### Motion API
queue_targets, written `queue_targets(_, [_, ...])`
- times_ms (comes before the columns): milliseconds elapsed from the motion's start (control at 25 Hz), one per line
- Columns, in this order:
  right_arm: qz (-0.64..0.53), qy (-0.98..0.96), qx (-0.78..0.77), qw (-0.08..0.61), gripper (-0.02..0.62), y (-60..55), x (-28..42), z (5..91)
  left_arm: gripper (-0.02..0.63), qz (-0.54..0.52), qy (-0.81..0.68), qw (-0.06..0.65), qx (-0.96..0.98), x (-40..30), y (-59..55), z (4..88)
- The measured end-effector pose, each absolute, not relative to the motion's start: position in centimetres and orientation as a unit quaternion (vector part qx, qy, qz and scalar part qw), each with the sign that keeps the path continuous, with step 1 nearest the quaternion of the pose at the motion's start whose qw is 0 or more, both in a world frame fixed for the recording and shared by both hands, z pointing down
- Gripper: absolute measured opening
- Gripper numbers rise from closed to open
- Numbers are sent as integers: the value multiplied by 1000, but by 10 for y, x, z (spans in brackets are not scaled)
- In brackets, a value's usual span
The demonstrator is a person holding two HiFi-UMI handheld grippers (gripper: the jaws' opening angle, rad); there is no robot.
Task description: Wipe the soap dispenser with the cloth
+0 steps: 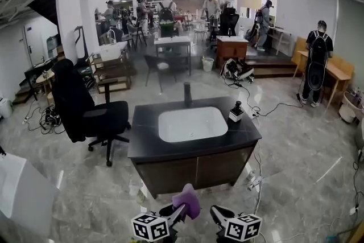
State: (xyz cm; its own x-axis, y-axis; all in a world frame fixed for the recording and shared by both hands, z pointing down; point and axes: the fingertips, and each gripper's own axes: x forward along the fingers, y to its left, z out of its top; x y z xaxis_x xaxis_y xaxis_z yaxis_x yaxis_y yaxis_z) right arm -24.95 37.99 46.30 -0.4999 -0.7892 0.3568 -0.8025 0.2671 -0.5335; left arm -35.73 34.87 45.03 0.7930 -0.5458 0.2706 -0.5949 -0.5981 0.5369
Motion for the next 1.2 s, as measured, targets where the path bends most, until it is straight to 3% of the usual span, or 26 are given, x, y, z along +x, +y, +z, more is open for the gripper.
queue_targets(1200, [338, -767, 545, 2, 5, 211, -174, 456, 64, 61, -251, 305, 917, -253, 166, 439])
